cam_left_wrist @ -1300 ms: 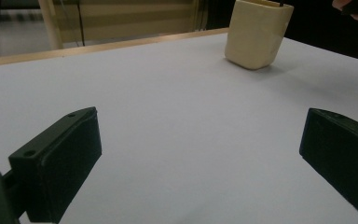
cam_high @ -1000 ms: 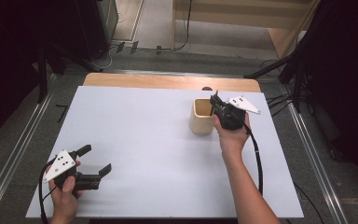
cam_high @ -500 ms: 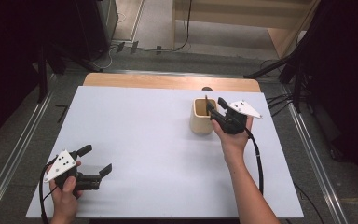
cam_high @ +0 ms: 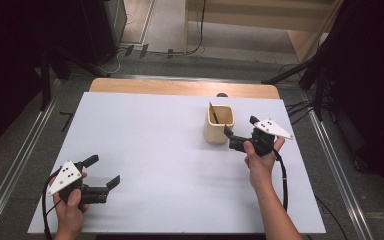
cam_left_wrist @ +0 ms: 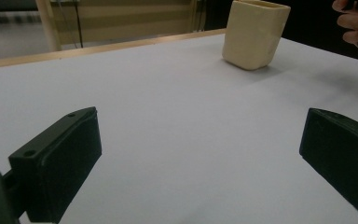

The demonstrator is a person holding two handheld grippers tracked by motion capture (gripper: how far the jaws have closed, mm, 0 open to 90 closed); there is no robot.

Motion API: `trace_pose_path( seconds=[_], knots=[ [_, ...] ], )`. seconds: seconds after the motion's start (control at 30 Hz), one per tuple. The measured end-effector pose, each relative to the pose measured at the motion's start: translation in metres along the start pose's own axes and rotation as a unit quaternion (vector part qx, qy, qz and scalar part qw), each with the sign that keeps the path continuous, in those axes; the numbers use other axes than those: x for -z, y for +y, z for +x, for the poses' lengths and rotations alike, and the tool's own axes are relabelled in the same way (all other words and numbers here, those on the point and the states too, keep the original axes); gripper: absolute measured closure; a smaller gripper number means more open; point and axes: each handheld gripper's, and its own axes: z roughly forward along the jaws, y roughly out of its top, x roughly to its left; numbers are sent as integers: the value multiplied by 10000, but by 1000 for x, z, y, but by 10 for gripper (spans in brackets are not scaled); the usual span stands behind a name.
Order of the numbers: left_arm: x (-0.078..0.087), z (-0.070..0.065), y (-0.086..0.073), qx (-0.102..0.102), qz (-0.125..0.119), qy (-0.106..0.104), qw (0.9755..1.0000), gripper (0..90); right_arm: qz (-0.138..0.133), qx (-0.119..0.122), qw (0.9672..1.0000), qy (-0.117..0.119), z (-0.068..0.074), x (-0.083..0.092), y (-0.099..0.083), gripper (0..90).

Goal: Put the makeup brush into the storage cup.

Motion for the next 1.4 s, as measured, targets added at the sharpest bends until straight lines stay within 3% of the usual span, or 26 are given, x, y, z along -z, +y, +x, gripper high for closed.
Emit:
trace_pose_path(
  seconds=[0.77, 0.9, 1.4],
  knots=[
    [1, -1, 1, -31, -59, -7, 10000, 0, 70, -3, 10000, -39, -16, 57, -41, 0],
    [1, -1, 1, -26, -73, 4, 10000, 0, 51, -100, 9999, -33, -18, 65, -47, 0],
    [2, -1, 1, -19, -78, 30, 10000, 0, 87, -48, 9998, -151, -26, 98, -62, 0]
  ],
)
